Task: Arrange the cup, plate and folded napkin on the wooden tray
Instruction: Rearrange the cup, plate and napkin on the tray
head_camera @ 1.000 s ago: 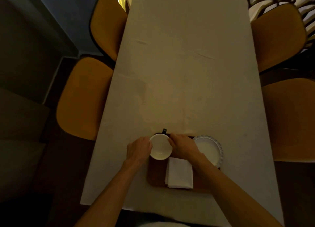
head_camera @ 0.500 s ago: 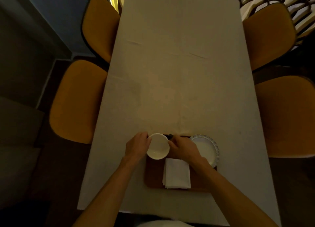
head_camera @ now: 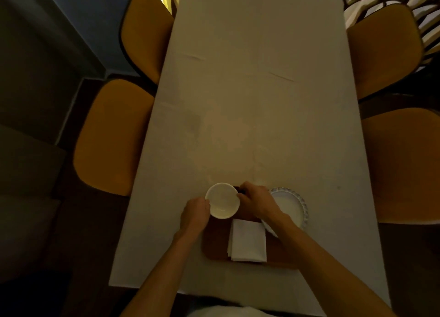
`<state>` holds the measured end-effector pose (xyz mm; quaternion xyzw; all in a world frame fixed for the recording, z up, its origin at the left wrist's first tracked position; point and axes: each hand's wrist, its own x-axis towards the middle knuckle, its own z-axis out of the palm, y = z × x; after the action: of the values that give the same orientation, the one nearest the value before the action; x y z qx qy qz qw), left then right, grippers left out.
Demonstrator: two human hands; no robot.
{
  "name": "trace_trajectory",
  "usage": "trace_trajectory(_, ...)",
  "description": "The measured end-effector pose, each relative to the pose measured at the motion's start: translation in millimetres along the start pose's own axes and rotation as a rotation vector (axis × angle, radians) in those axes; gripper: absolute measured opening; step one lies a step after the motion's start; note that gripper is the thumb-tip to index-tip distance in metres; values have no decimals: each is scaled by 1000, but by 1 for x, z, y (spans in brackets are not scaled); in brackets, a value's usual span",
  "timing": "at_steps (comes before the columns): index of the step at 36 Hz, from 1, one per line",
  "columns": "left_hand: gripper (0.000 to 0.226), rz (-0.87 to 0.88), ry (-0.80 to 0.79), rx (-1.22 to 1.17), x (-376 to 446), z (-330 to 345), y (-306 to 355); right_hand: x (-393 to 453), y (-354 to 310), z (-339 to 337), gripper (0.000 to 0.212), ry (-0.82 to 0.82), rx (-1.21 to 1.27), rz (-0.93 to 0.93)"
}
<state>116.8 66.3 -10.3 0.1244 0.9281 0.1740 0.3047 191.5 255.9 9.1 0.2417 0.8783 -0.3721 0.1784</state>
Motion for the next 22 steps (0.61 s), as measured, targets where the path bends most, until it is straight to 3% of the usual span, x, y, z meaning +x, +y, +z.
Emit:
trace_trajectory(8,31,125,70,27,22,-18,12,-10,11,6,30,-32,19,65)
trace_trajectory(15,30,118,-25,-30,11,-17,8,-10,11,7,36,-27,-1,87)
trace_trajectory(22,25,101,-20,-125,-1,-14,6,-7,12,13,35,-14,62,88)
